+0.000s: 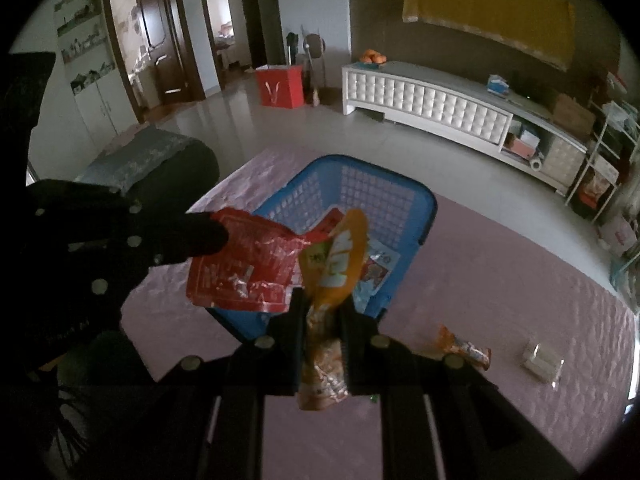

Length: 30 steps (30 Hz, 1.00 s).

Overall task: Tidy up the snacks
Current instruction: 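Carry both bags over the blue basket and open both tools to drop them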

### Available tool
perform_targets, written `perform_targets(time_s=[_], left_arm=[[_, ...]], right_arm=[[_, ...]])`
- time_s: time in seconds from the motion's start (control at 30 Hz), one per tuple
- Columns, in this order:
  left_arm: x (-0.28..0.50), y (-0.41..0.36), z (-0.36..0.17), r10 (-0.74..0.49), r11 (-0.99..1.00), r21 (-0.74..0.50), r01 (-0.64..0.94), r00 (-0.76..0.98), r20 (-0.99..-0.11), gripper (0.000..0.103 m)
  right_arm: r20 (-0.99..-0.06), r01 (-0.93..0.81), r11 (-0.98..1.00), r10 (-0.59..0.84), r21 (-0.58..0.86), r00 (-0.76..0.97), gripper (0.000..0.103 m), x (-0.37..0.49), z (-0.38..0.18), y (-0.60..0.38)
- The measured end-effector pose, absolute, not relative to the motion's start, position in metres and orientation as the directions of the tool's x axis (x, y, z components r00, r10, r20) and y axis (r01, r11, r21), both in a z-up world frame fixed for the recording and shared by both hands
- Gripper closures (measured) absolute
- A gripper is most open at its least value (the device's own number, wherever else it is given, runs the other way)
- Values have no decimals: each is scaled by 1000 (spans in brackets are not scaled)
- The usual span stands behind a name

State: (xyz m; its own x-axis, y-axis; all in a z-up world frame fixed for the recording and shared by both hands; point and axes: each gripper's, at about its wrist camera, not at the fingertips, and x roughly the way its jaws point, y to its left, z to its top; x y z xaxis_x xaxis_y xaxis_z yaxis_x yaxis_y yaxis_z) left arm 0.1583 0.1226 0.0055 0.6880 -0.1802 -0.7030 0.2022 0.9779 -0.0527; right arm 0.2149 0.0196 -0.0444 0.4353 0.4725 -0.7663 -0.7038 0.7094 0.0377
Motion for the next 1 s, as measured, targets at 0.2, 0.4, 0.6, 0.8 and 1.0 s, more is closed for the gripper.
perform_targets(time_s=[0.2, 0.4, 0.6, 0.8, 1.0], left_arm=[[165, 134, -13, -188, 977, -67, 201, 671, -717, 103], [169, 148, -26, -176, 981, -72, 181, 665, -726, 103], [173, 163, -34, -144, 987, -57, 151, 662, -736, 103], [171, 181, -40, -134, 989, -61, 134, 652, -746, 103], [164, 190, -36, -141, 989, -85, 118, 654, -743, 63]], right_arm=[[-787, -700, 714, 444, 22, 429, 84, 216, -53, 31], [-801, -713, 700, 445, 33, 400, 84, 219, -63, 50], [-818, -732, 679, 447, 47, 362, 84, 223, -74, 75], [-819, -742, 667, 465, 73, 337, 84, 226, -79, 87], [-814, -750, 658, 473, 71, 337, 84, 223, -75, 90]])
